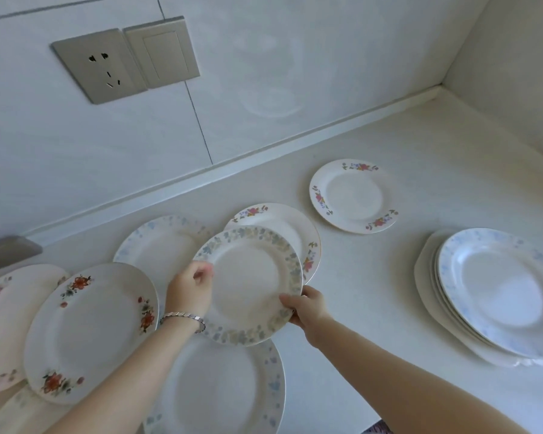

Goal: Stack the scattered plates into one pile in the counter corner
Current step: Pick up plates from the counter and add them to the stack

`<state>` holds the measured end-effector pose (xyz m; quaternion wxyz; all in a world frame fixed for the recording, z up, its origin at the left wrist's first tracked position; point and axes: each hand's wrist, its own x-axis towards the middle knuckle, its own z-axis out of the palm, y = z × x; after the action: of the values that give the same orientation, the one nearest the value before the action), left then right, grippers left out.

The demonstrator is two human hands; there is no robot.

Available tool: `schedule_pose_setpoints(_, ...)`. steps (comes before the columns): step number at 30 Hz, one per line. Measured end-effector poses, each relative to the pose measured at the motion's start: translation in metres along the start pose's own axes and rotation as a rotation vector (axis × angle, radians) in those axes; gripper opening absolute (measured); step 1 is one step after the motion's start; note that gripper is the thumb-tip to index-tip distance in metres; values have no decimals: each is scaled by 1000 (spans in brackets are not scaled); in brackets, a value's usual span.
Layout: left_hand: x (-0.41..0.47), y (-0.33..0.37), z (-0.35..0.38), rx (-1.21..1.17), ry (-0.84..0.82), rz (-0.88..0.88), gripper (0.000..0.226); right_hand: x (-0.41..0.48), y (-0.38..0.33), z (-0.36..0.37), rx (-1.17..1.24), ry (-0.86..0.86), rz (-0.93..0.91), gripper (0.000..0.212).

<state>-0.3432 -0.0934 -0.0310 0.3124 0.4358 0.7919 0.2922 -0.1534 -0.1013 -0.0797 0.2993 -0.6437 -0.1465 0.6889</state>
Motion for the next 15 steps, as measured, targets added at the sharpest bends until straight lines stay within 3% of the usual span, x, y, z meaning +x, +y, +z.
schedule_pose_setpoints(3,2,9,2,-114,198,19,20,-12,-8,-25,29,36,-80,9)
schedule_pose_setpoints(5,5,14,10,-207,267,-94,24,-20,-18,-47,69,73,-142,12)
schedule_pose_setpoints(8,13,6,37,-127,103,-360,23,-32,-36,-84,139,146,-237,16)
schedule_pose_setpoints(11,14,6,69,-7,-80,-567,43,-42,-51,-121,207,159,-305,18)
schedule_pose_setpoints(12,13,10,76,-77,-80,-625,42,-45,-53,-133,226,154,-312,18)
schedule_pose_setpoints(15,16,21,89,-593,-101,-821,14,-52,-53,-159,300,146,-311,20)
